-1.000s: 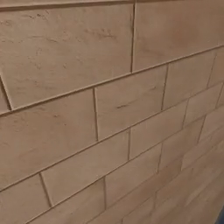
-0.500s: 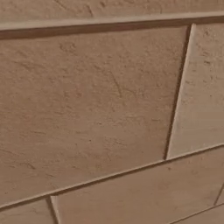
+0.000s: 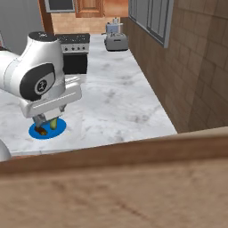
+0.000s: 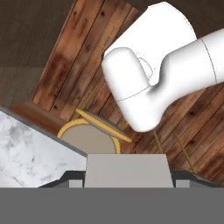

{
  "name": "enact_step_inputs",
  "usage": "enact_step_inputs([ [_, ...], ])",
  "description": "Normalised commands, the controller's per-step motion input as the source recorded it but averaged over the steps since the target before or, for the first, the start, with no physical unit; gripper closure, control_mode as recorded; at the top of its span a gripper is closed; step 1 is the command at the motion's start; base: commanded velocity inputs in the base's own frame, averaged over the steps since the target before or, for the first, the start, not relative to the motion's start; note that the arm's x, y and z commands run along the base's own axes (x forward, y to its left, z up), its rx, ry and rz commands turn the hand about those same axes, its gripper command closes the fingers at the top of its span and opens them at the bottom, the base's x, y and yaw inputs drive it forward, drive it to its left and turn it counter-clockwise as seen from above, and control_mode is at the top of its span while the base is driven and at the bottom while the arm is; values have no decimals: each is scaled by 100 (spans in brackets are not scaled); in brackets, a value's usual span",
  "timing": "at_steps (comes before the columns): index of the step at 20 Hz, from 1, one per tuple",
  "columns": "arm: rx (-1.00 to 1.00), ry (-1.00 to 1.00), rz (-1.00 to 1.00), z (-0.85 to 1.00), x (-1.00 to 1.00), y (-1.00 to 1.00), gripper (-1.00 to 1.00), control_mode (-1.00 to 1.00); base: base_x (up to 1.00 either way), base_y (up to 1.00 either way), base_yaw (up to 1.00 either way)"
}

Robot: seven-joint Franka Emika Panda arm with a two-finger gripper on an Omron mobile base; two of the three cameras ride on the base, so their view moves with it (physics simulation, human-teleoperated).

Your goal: Retrieve the tupperware and aluminum foil from the cabinet and place them on the dining counter near the plate with sweet potato and cucumber to prepare for storing leftovers.

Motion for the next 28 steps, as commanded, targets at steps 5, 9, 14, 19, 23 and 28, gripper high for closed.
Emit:
enact_step_inputs([
  [5,1,-26,-3,-42,83,-7,100,-100,0,0,0],
  [9,2,-22,-16,-39,76,-6,100,-100,0,0,0],
  [14,0,-7,-11,-59,76,15,100,-100,0,0,0],
  [19,7,3,0,-67,89,17,100,-100,0,0,0],
  [23,18,6,0,-60,97,16,100,-100,0,0,0],
  [28,15,3,0,-55,87,23,100,-100,0,0,0],
])
